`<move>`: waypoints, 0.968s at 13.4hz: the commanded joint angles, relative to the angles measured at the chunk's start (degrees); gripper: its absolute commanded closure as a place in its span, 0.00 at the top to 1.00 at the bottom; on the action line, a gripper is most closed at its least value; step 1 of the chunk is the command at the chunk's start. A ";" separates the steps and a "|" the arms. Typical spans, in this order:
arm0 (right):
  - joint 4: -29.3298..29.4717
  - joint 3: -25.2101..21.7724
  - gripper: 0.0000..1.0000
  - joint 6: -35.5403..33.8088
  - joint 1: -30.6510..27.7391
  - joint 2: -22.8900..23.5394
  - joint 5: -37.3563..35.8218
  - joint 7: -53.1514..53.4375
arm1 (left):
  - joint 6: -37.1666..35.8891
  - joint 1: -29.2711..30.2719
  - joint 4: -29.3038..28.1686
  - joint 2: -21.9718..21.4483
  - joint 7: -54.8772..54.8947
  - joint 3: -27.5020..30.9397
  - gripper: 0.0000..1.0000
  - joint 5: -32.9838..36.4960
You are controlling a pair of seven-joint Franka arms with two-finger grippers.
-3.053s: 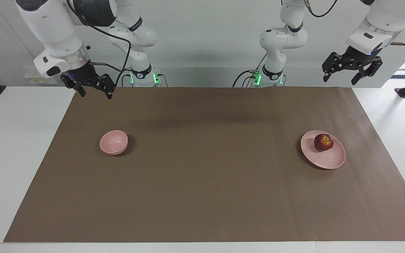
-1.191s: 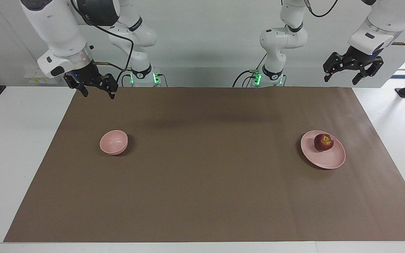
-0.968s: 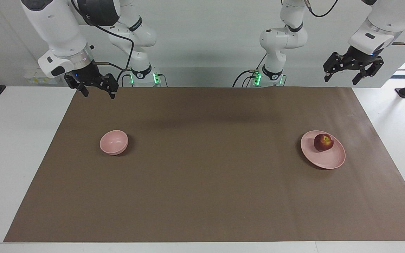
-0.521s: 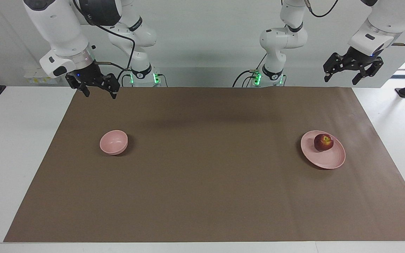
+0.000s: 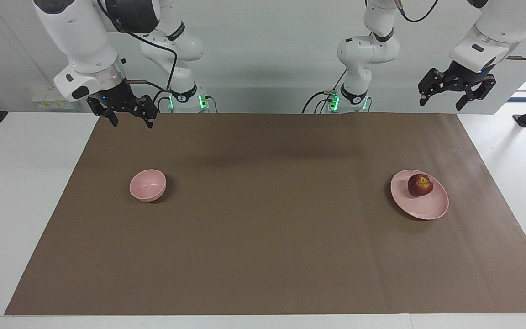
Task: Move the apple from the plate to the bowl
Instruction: 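Close the left gripper on the apple while the right gripper rises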
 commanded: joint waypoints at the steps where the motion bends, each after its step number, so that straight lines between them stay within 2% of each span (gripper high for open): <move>1: -0.72 0.47 1.00 1.06 -0.47 -0.64 1.38 -1.26 | 2.90 0.16 -5.76 -3.83 3.18 0.60 1.00 -0.75; 3: -1.86 0.73 1.00 3.08 -0.56 -0.72 4.88 -1.26 | 8.69 0.77 -13.31 -6.65 5.03 0.61 1.00 -0.75; 8: -3.54 1.17 1.00 5.28 0.31 0.33 10.33 4.52 | 24.68 1.82 -26.68 -6.22 5.74 0.78 1.00 -0.66; 10: -3.98 1.17 1.00 6.42 1.98 0.94 13.76 8.91 | 26.82 3.84 -29.42 -6.05 5.65 0.69 1.00 -0.75; 13: -4.94 1.17 1.00 8.61 3.31 2.17 19.29 12.88 | 32.95 6.04 -30.22 -2.45 8.72 0.69 1.00 -0.67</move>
